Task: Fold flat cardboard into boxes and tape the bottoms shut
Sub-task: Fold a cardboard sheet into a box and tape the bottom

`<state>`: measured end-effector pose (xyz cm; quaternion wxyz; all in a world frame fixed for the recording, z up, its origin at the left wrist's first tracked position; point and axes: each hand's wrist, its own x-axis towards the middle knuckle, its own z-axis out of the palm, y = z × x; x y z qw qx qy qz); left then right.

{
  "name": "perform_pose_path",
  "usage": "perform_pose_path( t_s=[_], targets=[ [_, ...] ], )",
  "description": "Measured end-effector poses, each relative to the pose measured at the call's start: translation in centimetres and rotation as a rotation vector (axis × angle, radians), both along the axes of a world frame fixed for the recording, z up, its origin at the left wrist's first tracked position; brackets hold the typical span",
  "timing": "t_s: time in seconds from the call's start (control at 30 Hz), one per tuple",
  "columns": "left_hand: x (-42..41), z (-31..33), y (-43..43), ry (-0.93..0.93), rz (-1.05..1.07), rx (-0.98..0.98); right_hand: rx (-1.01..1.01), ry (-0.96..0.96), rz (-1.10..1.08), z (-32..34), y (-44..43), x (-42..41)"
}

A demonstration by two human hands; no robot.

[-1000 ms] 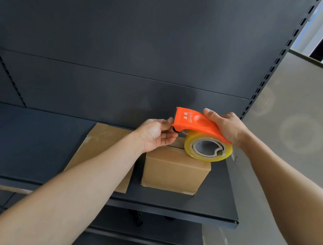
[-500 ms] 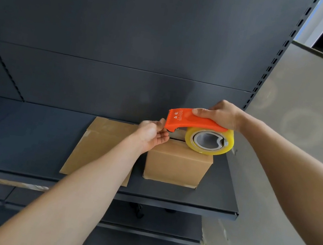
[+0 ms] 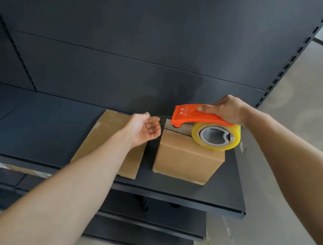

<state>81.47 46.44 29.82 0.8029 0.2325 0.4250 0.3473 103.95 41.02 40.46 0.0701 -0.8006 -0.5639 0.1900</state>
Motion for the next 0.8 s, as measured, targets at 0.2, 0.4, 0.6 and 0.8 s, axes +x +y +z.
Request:
perform_pose_path(
  t_s=[0.2, 0.4, 0.6, 0.8],
  targets=[
    [-0.1, -0.9, 0.9, 0.237, -0.111, 0.127, -0.052, -0.083, 0.019, 0.4, 0.5, -2.0],
    [1.1, -1.6, 1.4, 0.338, -0.130, 0.125, -0.066, -0.094, -0.006, 0.6, 0.6, -2.8],
    [1.7, -2.7, 1.9, 0.364, -0.217, 0.039, -0.080, -0.109, -0.029, 0.3, 1.1, -3.1],
    [2.2, -3.0, 2.1, 0.412, -0.231, 0.017, -0.075, -0.109, -0.046, 0.1, 1.5, -3.2]
  ],
)
